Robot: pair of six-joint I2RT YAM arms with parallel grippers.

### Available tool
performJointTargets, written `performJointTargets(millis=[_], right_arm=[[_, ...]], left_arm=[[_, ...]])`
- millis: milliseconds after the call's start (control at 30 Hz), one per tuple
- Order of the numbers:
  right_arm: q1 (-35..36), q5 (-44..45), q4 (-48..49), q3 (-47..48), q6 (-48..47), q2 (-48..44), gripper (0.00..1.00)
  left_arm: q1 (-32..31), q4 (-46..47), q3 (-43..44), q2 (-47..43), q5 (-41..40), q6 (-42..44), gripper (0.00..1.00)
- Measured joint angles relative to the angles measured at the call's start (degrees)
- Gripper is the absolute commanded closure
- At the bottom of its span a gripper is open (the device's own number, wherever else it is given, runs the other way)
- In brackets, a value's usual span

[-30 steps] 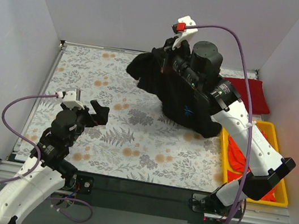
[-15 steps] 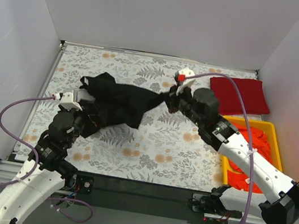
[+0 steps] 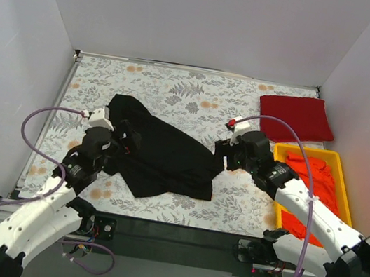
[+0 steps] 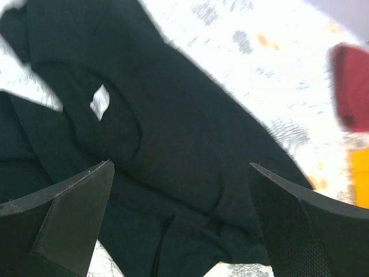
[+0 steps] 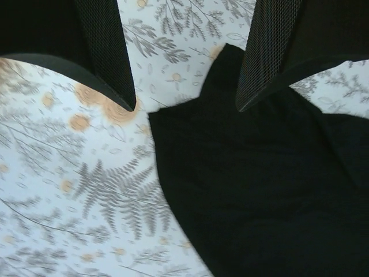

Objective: Fold and stack the t-shirts
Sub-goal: Flatten the tshirt out

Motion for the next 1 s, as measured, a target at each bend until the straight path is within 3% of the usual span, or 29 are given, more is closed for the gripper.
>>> performJointTargets(millis=[167,367,667,933,1000], right_arm=[[4.3,-8.5,4.2,3.6,-2.2,11.6,0.38],[6.4,-15.7,5.4,9.2,-4.6,24.6,0.45],[6.4,-15.0,7.5,9.4,-7.9,27.8,0.44],[6.4,-14.3,7.0,6.3,-8.6,28.7,0.44],[6.4,-14.4,6.9,5.9,-8.6,28.7,0.46]], left_arm=[[1.2,-0.2,3.2,16.2,0.4,-2.8,0.09],[6.9,0.0,8.8,31.4,2.6,-2.7,0.11],[6.6,0.1,12.5,33.7,12.1,-2.0,0.09],[2.2,-0.5,11.4,37.8,13.7,-2.8,0.11],[1.0,-0.4,11.4,40.0,13.6,-3.0,0.15]])
